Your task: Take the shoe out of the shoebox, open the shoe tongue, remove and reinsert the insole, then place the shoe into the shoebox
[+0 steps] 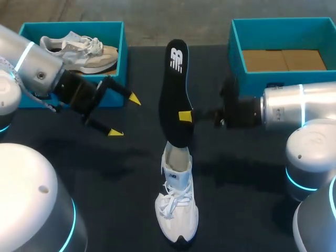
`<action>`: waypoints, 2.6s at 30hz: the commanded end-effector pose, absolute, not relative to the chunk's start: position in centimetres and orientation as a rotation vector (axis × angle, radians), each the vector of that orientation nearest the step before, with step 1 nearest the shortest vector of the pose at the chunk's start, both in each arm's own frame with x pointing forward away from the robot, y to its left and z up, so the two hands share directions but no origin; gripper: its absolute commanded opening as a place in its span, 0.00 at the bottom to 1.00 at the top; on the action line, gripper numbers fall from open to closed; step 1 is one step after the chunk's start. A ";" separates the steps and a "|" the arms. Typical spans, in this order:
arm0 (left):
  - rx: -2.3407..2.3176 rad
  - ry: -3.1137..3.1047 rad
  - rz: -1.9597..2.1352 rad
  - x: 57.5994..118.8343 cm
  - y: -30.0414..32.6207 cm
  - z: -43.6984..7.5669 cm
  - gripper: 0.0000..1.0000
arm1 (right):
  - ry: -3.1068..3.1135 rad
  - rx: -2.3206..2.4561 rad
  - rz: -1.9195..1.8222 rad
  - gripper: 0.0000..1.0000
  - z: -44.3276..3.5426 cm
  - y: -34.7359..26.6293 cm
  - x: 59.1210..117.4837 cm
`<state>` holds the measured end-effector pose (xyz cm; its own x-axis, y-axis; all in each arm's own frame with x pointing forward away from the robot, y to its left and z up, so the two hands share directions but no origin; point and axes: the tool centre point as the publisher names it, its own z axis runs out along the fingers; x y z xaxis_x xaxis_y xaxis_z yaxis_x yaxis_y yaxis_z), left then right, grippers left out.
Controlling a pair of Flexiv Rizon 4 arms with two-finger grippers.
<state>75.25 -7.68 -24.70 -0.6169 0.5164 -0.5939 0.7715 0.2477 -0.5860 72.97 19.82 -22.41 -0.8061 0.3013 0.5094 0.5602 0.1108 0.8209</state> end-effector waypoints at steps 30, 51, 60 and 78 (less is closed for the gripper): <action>1.259 2.422 -1.204 75.8 -10.7 -29.0 1.00 | -2.239 -0.743 -1.853 0.00 -25.8 20.5 72.0; 1.124 2.672 -1.206 75.2 -11.6 -33.4 1.00 | -2.322 -0.644 -1.903 0.00 -27.3 20.6 71.9; 1.059 2.743 -1.183 75.1 -11.0 -34.3 1.00 | -2.317 -0.600 -1.904 0.00 -27.8 21.0 72.4; 1.009 2.817 -1.157 74.9 -10.6 -35.9 1.00 | -2.175 -0.750 -1.845 0.00 -29.2 20.6 74.5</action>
